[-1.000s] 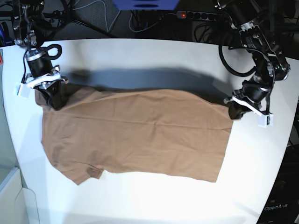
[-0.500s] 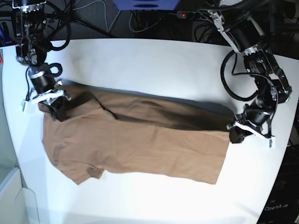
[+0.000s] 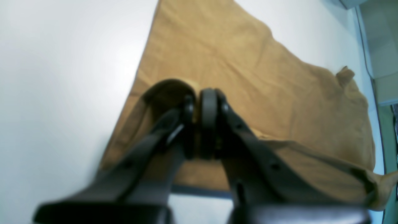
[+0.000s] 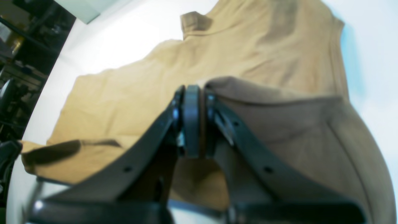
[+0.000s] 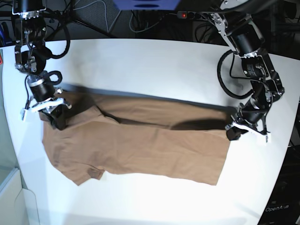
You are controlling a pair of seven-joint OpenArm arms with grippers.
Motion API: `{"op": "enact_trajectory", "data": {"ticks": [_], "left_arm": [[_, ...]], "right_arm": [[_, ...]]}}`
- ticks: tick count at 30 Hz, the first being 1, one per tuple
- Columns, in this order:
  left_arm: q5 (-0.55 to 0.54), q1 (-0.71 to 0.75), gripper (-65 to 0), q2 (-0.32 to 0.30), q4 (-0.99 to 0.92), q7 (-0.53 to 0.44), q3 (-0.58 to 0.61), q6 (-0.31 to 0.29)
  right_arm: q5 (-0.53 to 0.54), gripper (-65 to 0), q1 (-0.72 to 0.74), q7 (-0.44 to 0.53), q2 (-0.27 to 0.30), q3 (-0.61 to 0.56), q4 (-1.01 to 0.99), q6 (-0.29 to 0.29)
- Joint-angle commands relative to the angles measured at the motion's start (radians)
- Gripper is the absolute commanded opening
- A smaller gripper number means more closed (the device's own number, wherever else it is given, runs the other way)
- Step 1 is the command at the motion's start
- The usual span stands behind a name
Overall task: Fold the T-shirt properly
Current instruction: 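Lower the edge and drag the shirt flat with both grippers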
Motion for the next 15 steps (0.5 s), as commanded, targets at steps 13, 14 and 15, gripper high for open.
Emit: {"op": "enact_trajectory", "data": {"ticks": [13, 14, 15], "left_arm": [[-0.023, -0.062, -62.4, -0.007, -0.011, -0.025, 0.003, -0.009], [-0.023, -0.071, -62.4, -0.007, -0.028, -0.025, 0.003, -0.009], [-0.022, -0.08, -62.4, -0.012, -0.051, -0.025, 0.004, -0.009]], "right_arm": [[0.002, -64.4, 0.102, -0.024, 0.008, 0.008, -0.074, 0.011], [0.002, -64.4, 0.107, -0.024, 0.008, 0.008, -0.081, 0.011], [0.002, -64.4, 0.11, -0.024, 0.008, 0.008, -0.088, 0.011]]}}
